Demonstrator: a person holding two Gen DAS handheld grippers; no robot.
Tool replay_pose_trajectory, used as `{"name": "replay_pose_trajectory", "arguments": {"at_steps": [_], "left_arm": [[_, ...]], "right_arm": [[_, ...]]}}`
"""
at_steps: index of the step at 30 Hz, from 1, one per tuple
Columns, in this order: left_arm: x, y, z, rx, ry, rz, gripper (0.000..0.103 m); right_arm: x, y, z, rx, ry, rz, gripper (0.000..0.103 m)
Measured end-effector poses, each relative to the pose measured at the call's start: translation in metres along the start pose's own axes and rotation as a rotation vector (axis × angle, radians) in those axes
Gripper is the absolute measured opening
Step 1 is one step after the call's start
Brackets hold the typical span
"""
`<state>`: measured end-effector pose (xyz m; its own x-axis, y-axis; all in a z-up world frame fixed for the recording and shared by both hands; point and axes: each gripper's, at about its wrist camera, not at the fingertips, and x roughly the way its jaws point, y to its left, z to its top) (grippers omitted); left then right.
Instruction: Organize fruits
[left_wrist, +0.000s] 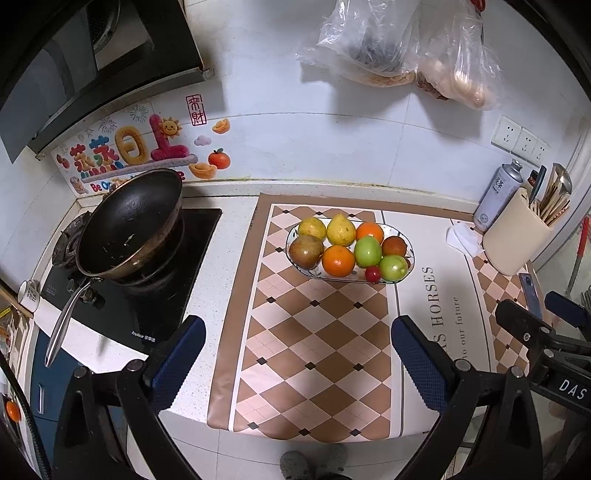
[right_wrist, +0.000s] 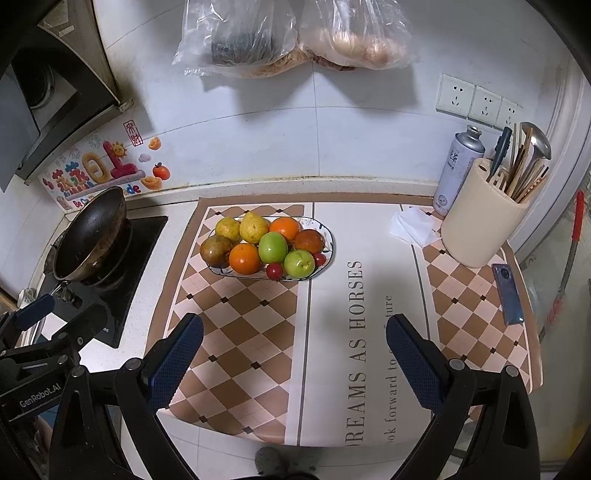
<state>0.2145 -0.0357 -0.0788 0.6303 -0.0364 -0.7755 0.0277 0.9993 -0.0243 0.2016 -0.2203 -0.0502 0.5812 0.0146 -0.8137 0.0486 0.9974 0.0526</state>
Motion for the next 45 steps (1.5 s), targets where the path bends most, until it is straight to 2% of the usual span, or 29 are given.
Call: {"name": "replay_pose_trajectory", "arguments": {"at_steps": [45], "left_arm": [[-0.021, 0.004, -0.015, 0.009, -0.017, 0.004, 0.103]], "right_arm": [[-0.019, 0.006, -0.016, -0.017, -0.009, -0.029, 0.101]]}}
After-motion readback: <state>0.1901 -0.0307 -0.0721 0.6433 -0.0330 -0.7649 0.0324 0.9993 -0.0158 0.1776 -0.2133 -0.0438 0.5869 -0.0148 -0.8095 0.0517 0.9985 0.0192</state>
